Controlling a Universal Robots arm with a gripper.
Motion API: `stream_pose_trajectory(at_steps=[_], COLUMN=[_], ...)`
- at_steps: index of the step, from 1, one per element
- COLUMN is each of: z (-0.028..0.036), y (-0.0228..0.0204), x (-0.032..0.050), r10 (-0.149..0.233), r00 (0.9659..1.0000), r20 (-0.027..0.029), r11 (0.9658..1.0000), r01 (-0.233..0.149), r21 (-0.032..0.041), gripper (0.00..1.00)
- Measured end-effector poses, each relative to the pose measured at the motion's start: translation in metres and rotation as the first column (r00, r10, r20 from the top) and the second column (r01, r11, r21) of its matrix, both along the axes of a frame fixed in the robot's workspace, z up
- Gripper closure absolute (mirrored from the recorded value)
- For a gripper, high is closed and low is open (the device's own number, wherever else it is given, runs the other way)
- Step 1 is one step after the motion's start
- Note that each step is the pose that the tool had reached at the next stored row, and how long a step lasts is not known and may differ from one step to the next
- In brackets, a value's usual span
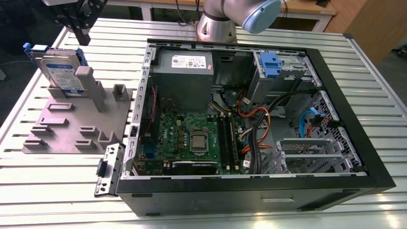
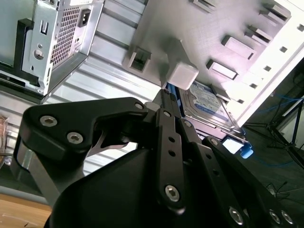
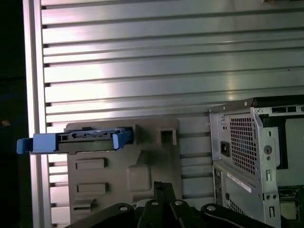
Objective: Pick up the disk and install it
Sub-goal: 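Reach for the disk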
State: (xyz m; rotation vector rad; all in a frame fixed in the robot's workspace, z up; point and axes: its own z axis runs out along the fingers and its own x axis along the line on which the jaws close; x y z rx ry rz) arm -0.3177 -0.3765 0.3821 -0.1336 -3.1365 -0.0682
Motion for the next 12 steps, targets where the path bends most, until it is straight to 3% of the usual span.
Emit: stream_pose_trajectory(at_steps=[4, 12], z=[-0.0004, -0.0015], y=[0.0026, 0.0030], x=[-0.0050, -0.0202], r10=[0.000, 0.000], r00=[1.0000, 1.0000], r20=[0.0001, 0.0001], r11=[1.0000, 1.0000], r01=[0.000, 0.000], r21=[0.0001, 0.0001], gripper=[0.89, 0.89])
